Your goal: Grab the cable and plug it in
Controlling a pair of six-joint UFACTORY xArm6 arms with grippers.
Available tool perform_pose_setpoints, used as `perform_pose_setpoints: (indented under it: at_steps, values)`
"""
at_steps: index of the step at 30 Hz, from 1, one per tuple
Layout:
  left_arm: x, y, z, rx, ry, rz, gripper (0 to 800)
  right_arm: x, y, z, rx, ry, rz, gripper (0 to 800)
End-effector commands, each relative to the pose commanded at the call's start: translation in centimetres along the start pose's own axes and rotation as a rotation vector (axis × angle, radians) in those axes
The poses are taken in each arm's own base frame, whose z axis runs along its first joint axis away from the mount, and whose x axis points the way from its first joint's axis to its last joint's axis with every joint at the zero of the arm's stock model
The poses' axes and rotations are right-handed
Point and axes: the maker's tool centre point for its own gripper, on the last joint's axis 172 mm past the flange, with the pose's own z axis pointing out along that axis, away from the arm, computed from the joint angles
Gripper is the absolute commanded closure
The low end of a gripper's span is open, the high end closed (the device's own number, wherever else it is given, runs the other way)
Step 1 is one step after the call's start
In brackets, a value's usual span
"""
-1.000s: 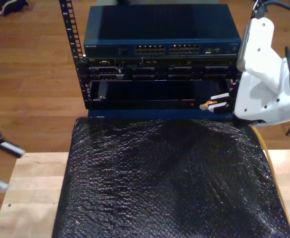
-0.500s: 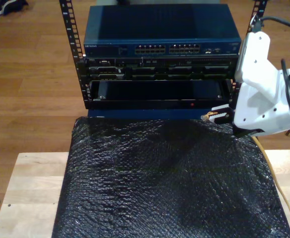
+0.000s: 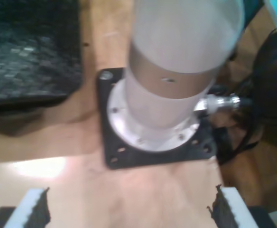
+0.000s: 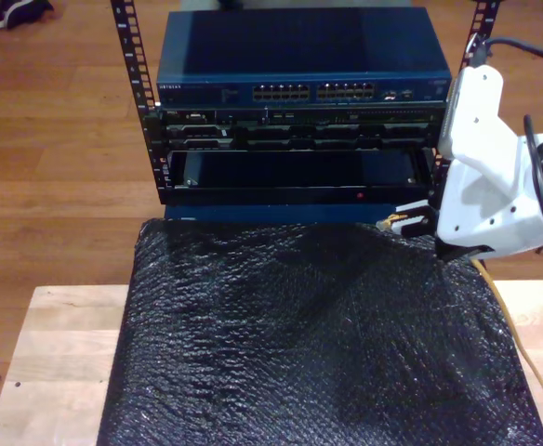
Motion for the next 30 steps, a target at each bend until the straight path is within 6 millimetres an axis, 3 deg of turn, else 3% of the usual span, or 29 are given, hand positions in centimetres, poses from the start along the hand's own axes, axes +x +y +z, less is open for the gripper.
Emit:
perform_pose_setpoints:
  at_steps: [10,22,30]
  values:
    - [-1.5,-0.1,5.0,0.013,-0.077,-0.001,1,-0.7,-0.6,0.2,0.018,-0.012,0.005,800]
    - [-3.5,-0.2,7.4,0.03,-0.16,0.017,1,-1.5,-1.2,0.6,0.031,-0.023,0.01,800]
    - [-4.0,-0.2,7.5,0.037,-0.182,0.053,1,-2.1,-1.7,1.1,0.042,-0.031,0.015,799]
